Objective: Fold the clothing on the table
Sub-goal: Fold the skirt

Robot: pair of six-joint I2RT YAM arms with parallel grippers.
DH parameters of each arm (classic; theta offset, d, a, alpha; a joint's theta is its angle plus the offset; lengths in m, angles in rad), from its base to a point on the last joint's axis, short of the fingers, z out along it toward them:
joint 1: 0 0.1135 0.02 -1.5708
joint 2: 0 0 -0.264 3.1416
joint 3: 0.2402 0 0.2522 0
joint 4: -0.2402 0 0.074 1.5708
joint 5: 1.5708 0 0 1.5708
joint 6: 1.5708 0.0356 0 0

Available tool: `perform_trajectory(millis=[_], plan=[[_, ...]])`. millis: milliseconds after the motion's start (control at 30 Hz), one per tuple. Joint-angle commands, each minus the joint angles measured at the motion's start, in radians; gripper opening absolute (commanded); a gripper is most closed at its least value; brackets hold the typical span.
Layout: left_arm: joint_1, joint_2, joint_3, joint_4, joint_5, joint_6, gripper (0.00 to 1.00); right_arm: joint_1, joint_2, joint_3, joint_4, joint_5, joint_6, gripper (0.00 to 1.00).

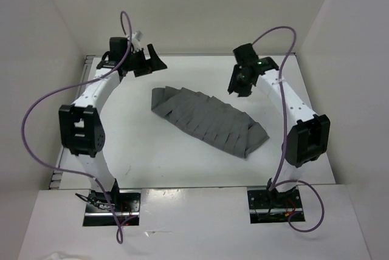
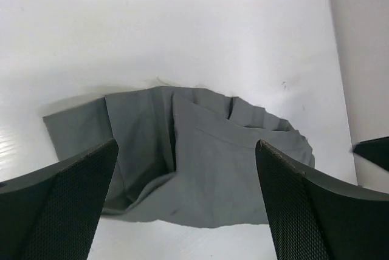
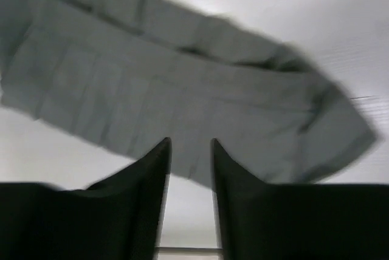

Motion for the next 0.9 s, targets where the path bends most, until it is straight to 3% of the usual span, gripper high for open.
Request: perform_trajectory(millis=[0,100,200,367,500,700,867], plan=[[-0.001,-0.146,-0.117,-0.029,0.036,0.075,1.00,0.111,0.001,-0.092,0.014,-0.091,0.045,0.33],[-0.001,-0.193,-0.303,0.020,0.086,0.098,1.00,0.133,0.027,-0.223,0.049,-0.195,0.055,0.10],[-0.012,-0.222,-0.426,0.096,0.073,0.121,1.00,0.133,0.027,-0.338,0.080,-0.229,0.065,0.03],[-0.021,-0.202,-0.415,0.105,0.060,0.130,1.00,0.102,0.009,-0.472,0.080,-0.240,0.102,0.01],[-0.021,-0.225,-0.405,0.093,0.070,0.130,1.00,0.048,0.068,-0.481,0.091,-0.188,0.091,0.01],[-0.021,-0.263,-0.425,0.093,0.079,0.148,1.00,0.008,0.315,-0.279,0.163,-0.118,0.016,0.01],[-0.021,-0.283,-0.435,0.102,0.079,0.266,1.00,-0.002,0.426,-0.080,0.183,0.006,-0.017,0.00]])
